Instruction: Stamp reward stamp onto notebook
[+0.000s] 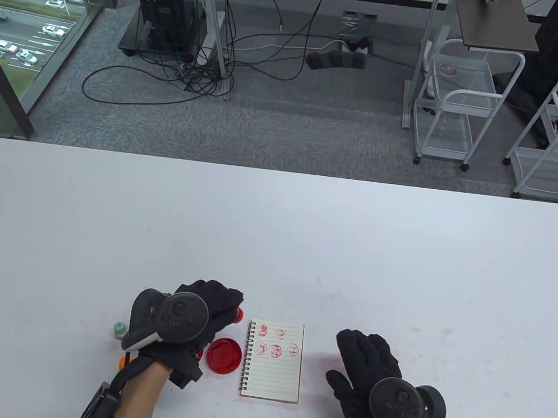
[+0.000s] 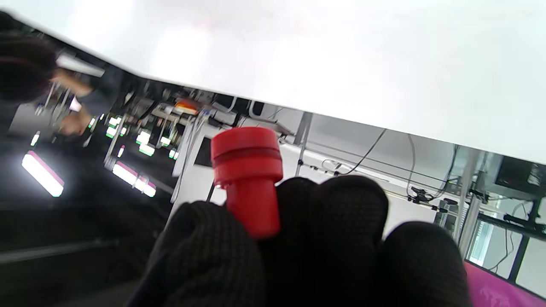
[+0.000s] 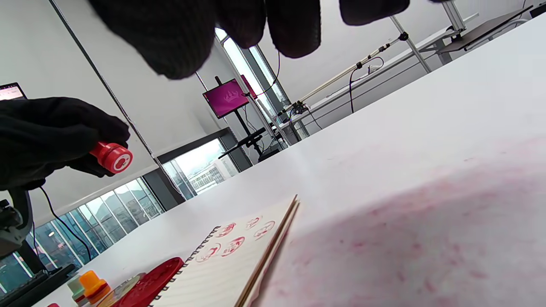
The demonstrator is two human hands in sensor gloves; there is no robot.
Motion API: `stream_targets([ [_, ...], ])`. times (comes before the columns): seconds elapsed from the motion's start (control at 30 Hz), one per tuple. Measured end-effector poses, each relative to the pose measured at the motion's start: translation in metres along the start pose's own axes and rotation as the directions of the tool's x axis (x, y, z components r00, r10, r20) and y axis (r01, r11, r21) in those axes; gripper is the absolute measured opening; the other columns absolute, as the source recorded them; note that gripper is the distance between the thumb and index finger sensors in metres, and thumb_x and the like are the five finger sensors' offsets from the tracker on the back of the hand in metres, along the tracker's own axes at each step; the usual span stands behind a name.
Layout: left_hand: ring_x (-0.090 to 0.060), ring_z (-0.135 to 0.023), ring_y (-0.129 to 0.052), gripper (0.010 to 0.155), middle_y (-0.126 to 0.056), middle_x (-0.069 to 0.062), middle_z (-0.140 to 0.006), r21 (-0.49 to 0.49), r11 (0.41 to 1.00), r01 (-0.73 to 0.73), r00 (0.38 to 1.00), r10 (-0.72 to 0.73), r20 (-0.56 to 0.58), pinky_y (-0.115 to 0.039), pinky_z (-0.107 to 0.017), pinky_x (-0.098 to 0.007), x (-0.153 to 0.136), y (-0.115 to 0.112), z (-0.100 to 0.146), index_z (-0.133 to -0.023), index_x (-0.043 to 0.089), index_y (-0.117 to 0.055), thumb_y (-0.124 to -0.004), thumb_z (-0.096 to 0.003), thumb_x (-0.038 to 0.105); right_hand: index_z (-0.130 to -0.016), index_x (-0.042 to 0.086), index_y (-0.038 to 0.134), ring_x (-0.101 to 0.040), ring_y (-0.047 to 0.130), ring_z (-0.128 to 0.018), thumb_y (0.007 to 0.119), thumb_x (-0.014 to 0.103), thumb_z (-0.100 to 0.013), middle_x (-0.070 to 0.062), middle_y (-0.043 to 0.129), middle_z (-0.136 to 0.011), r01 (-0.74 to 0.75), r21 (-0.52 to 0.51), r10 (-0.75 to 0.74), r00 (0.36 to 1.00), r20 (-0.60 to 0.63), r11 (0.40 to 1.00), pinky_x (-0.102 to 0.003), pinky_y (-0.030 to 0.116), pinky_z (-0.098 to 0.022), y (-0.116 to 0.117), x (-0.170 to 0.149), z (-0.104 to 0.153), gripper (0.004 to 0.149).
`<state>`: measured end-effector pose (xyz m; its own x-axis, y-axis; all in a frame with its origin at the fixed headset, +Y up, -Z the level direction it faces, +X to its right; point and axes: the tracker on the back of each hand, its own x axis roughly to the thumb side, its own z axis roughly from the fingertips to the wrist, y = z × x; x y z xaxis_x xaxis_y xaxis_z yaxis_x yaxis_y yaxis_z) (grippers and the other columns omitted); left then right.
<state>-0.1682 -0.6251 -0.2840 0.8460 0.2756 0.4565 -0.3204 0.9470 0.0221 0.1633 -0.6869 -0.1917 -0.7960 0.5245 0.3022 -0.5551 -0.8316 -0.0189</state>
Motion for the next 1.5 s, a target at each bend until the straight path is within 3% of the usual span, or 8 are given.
stream_targets([
  [0.17,-0.024,-0.069,-0.1,0.048,-0.096,-0.006,-0.087,-0.168,0.973,0.156,0.988,-0.157,0.011,-0.084,-0.057,-0.047,-0.015,-0.005,-0.029,-0.089,0.024,-0.09,-0.088,-0.042,0.034,-0.107,0.013,0.053,-0.064,0.047,-0.096,0.077,0.037,-0.047,-0.021,0.057,-0.11,-0.01,0.0,0.01,1.0,-0.024,1.0,-0.081,0.047,-0.062,-0.002,-0.005,-0.001,0.068],
  [0.47,-0.024,-0.069,-0.099,0.049,-0.095,-0.006,-0.088,-0.338,0.91,0.239,0.962,-0.268,-0.042,-0.084,-0.058,-0.048,-0.044,-0.051,-0.059,-0.089,0.024,-0.09,-0.088,-0.0414,0.035,-0.107,0.013,0.053,-0.065,0.046,-0.096,0.076,0.037,-0.048,-0.021,0.057,-0.11,0.011,-0.007,-0.011,0.998,-0.069,1.0,-0.081,0.047,-0.062,-0.006,-0.016,-0.003,0.067],
  [0.6,-0.024,-0.068,-0.1,0.049,-0.096,-0.007,-0.087,-0.386,0.884,0.263,0.952,-0.302,-0.043,-0.084,-0.057,-0.048,-0.052,-0.071,-0.062,-0.088,0.024,-0.091,-0.088,-0.0411,0.035,-0.106,0.013,0.054,-0.065,0.046,-0.096,0.076,0.036,-0.048,-0.021,0.057,-0.11,-0.003,-0.007,0.002,0.997,-0.082,1.0,-0.08,0.048,-0.062,-0.006,-0.02,-0.003,0.066],
  [0.8,-0.024,-0.068,-0.1,0.049,-0.096,-0.007,-0.086,-0.399,0.877,0.268,0.951,-0.307,-0.037,-0.084,-0.057,-0.047,-0.053,-0.079,-0.06,-0.088,0.024,-0.092,-0.088,-0.041,0.036,-0.106,0.013,0.055,-0.065,0.046,-0.096,0.075,0.036,-0.049,-0.021,0.057,-0.11,0.005,0.004,-0.005,0.996,-0.087,1.0,-0.08,0.048,-0.062,-0.004,-0.022,-0.005,0.065],
  [0.93,-0.026,-0.073,-0.098,0.054,-0.093,-0.008,-0.092,-0.403,0.882,0.246,0.954,-0.294,-0.062,-0.083,-0.059,-0.048,-0.056,-0.068,-0.059,-0.093,0.024,-0.088,-0.087,-0.0413,0.04,-0.106,0.013,0.055,-0.065,0.046,-0.095,0.075,0.036,-0.049,-0.022,0.057,-0.11,0.042,0.004,-0.041,0.994,-0.098,0.999,-0.08,0.049,-0.062,-0.004,-0.025,-0.004,0.065],
  [1.1,-0.03,-0.079,-0.096,0.058,-0.089,-0.01,-0.098,-0.355,0.905,0.232,0.955,-0.281,-0.093,-0.08,-0.061,-0.051,-0.053,-0.037,-0.046,-0.097,0.023,-0.085,-0.084,-0.0427,0.044,-0.106,0.013,0.055,-0.065,0.046,-0.095,0.074,0.037,-0.049,-0.022,0.057,-0.11,0.05,-0.006,-0.051,0.993,-0.107,0.999,-0.08,0.048,-0.062,-0.007,-0.028,-0.003,0.065],
  [1.37,-0.047,-0.102,-0.07,0.076,-0.064,-0.017,-0.118,-0.333,0.938,0.093,0.955,-0.179,-0.236,-0.06,-0.074,-0.065,-0.046,0.009,0.011,-0.115,0.024,-0.062,-0.07,-0.0484,0.059,-0.107,0.014,0.055,-0.066,0.044,-0.096,0.074,0.038,-0.049,-0.022,0.057,-0.111,0.029,0.012,-0.028,0.996,-0.085,0.999,-0.081,0.046,-0.062,-0.005,-0.026,-0.004,0.066],
  [1.5,-0.054,-0.108,-0.054,0.084,-0.049,-0.019,-0.124,-0.217,0.976,0.036,0.969,-0.087,-0.23,-0.05,-0.075,-0.071,-0.033,0.01,0.048,-0.12,0.026,-0.049,-0.066,-0.0487,0.065,-0.107,0.015,0.054,-0.066,0.039,-0.098,0.074,0.04,-0.049,-0.022,0.054,-0.113,0.017,0.023,-0.016,0.998,-0.068,1.0,-0.084,0.041,-0.062,-0.005,-0.023,-0.005,0.067],
])
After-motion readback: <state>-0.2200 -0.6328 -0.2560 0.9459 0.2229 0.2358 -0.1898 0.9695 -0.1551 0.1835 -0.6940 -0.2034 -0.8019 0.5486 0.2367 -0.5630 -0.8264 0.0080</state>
